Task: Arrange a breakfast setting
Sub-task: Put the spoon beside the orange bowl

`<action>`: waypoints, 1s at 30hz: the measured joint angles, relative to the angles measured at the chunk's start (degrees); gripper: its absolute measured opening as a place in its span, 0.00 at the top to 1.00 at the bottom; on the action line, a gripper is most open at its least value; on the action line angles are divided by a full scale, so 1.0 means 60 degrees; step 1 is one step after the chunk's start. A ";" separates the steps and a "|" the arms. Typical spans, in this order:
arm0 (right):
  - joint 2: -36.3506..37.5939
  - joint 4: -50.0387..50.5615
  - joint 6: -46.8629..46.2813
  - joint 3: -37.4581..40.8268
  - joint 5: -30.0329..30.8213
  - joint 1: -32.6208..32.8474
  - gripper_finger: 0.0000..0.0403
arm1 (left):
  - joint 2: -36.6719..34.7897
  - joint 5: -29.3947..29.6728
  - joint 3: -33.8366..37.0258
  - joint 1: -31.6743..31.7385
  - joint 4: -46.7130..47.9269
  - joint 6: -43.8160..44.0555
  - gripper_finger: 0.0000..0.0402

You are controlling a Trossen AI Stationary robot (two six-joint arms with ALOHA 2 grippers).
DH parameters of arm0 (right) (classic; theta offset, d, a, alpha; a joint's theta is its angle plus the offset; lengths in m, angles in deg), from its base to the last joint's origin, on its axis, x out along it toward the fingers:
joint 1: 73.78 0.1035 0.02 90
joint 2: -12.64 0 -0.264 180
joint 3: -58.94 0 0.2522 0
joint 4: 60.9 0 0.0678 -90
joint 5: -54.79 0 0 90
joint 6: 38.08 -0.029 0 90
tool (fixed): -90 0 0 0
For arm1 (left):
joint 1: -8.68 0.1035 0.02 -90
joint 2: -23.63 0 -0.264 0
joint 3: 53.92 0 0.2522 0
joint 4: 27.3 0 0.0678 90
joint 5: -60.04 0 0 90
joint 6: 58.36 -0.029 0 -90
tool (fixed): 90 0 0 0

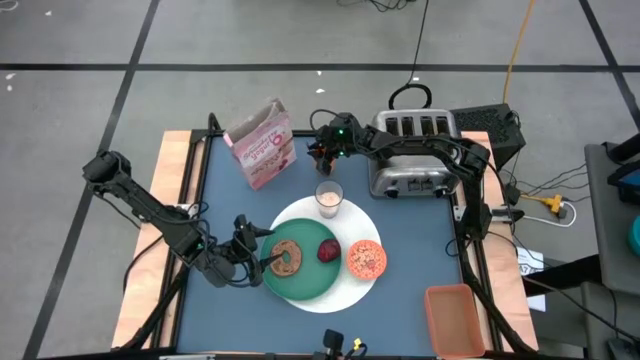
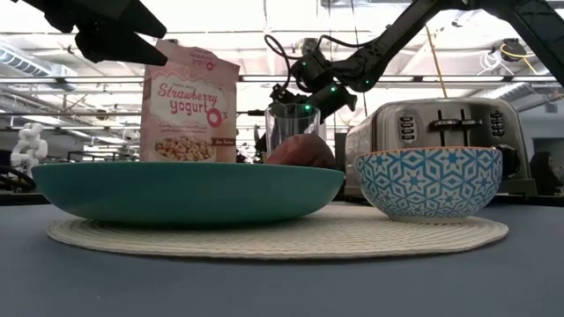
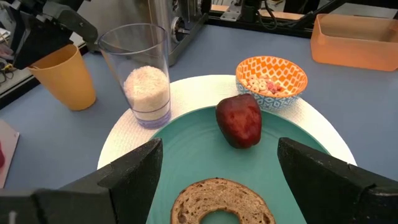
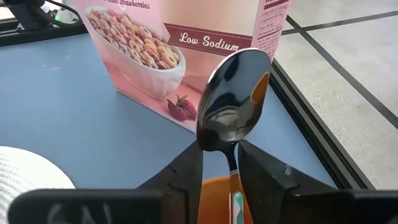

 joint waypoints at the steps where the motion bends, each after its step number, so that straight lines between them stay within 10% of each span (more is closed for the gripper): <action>1: 0.0001 0.0000 0.0002 0.0000 0.0000 0.0000 0.77 | 0.0000 0.0000 0.0002 0.0000 -0.0002 0.0000 0.20; 30: 0.0361 0.0527 0.0262 0.0007 0.0004 0.0000 0.93 | -0.0004 -0.0004 0.0000 -0.0002 -0.0002 0.0029 0.20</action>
